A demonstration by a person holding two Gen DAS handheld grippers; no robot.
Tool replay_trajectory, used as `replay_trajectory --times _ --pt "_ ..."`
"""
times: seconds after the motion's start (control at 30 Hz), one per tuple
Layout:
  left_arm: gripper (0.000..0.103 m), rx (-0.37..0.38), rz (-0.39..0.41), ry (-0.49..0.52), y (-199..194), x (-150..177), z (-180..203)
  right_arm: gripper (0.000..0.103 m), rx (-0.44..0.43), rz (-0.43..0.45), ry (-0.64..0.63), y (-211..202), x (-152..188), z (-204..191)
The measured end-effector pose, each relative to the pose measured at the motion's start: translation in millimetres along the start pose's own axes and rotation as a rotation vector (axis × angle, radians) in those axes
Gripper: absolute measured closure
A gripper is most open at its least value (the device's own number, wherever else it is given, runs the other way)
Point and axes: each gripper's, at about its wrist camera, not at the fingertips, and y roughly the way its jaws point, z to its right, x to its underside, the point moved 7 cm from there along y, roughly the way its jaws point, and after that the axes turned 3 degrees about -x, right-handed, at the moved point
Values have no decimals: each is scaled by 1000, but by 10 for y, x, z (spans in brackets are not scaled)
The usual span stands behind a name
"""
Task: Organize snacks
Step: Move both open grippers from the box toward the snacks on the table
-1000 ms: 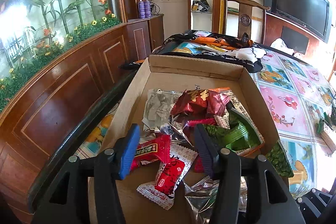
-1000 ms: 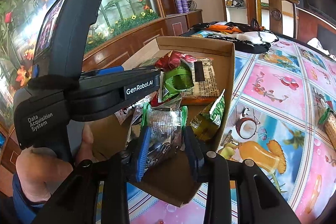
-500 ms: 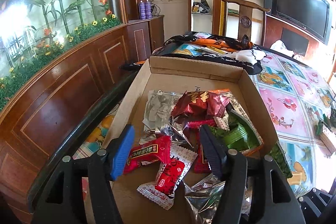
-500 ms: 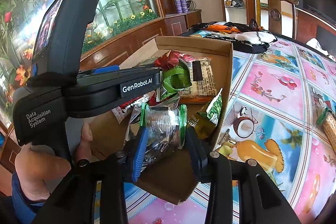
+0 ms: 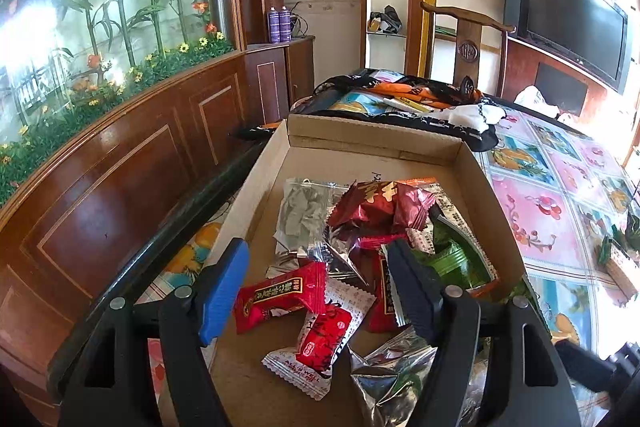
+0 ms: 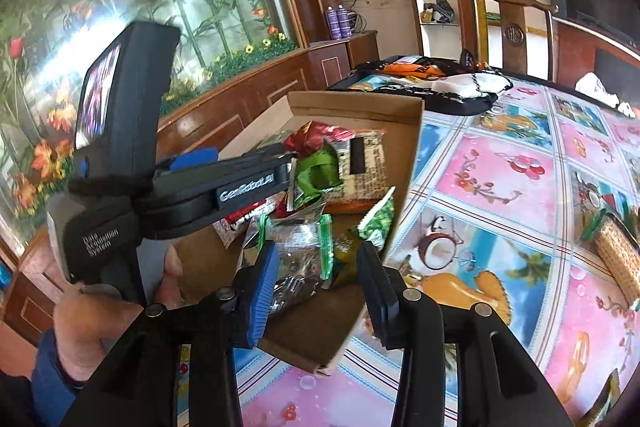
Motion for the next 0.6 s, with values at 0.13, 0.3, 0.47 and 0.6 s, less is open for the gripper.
replay_trajectory --times 0.13,0.3,0.47,0.6 --pt "31 7 18 -6 -34 -7 12 58 4 33 31 -146 -43 108" --pt "30 36 35 13 -81 11 116 54 22 70 69 -315 -76 262" --pt "29 50 49 27 -118 25 196 54 34 89 101 -425 -86 373" --pt "28 66 53 3 -174 47 198 53 36 96 129 -480 -92 455"
